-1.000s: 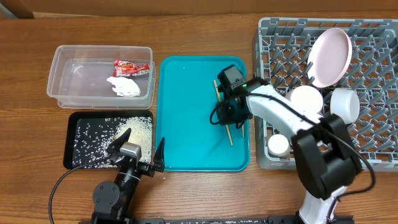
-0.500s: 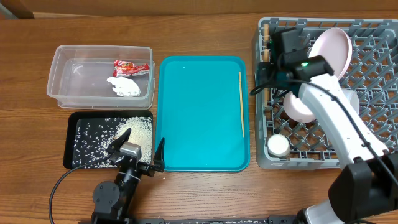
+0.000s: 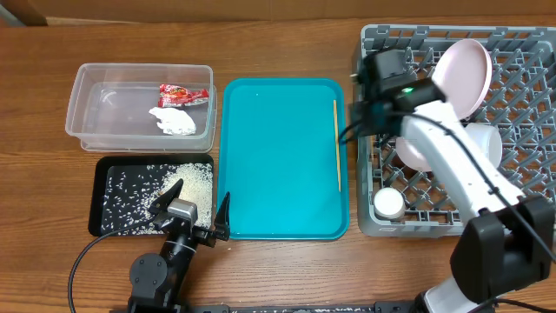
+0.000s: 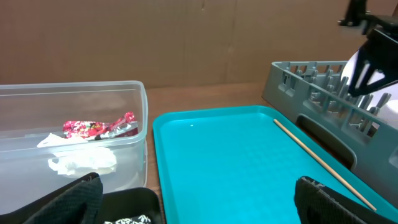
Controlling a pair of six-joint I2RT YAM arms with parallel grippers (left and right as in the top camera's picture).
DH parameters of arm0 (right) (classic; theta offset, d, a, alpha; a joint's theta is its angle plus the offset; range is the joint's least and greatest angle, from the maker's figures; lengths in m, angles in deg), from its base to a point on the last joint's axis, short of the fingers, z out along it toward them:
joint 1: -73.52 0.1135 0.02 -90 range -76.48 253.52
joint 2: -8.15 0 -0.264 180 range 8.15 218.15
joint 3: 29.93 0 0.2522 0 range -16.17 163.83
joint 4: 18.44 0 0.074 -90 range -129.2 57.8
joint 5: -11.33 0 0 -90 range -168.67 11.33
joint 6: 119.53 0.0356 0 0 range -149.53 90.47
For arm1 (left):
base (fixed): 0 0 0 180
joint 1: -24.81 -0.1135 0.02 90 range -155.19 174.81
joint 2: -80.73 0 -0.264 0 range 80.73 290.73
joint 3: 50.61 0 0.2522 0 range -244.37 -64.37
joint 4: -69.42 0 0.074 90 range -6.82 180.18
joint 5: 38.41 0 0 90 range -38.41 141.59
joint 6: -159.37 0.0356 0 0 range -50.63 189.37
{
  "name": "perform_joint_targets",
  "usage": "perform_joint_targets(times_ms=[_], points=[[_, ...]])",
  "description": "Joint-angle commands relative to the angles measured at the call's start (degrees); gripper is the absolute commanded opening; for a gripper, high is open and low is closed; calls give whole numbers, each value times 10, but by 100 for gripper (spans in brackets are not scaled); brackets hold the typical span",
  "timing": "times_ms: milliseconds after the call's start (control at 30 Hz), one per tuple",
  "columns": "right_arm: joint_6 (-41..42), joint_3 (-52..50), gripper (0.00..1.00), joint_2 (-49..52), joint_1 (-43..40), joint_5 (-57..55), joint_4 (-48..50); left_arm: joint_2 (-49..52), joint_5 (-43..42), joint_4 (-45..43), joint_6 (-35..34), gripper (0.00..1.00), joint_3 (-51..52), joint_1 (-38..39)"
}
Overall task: Sort waste into correct bins and load items into the dishwasher
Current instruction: 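Return the right gripper to the second chopstick and pinch it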
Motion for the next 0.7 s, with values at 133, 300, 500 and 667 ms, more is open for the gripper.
perform_joint_targets(times_ms=[133, 300, 500, 667], points=[[80, -13, 38, -15, 102, -4, 36, -6, -7, -1, 5, 100, 2, -4], [136, -40, 40, 30, 113, -71, 80, -6, -7, -1, 5, 100, 2, -4], [139, -46, 39, 98, 111, -141, 140, -6, -7, -1, 5, 100, 2, -4], [144, -46, 38, 134, 108, -151, 148, -6, -7, -1, 5, 100, 2, -4]])
